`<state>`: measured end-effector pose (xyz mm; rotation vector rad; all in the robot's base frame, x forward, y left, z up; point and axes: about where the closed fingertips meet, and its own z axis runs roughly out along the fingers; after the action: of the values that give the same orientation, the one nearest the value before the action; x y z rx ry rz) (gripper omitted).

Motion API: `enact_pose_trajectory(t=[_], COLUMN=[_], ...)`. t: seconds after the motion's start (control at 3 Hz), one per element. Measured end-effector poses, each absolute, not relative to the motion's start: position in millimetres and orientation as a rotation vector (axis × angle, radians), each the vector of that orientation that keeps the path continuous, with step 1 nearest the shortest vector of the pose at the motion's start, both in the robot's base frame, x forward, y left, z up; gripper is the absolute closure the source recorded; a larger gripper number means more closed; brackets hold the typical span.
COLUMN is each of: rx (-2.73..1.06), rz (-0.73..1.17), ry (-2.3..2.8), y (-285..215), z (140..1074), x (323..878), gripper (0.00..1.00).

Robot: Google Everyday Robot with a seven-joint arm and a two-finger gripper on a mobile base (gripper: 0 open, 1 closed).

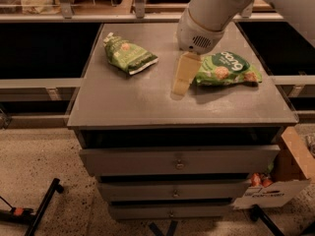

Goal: Pick green jalapeno chip bag

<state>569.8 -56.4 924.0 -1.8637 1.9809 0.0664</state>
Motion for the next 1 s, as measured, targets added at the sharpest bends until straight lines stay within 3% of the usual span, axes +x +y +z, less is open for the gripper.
enact_pose_trajectory(t=[1.0], rx=[-1.855], rz=[0.045], ry=[1.947], y=[15], z=[904], x=[650], gripper=[0.00])
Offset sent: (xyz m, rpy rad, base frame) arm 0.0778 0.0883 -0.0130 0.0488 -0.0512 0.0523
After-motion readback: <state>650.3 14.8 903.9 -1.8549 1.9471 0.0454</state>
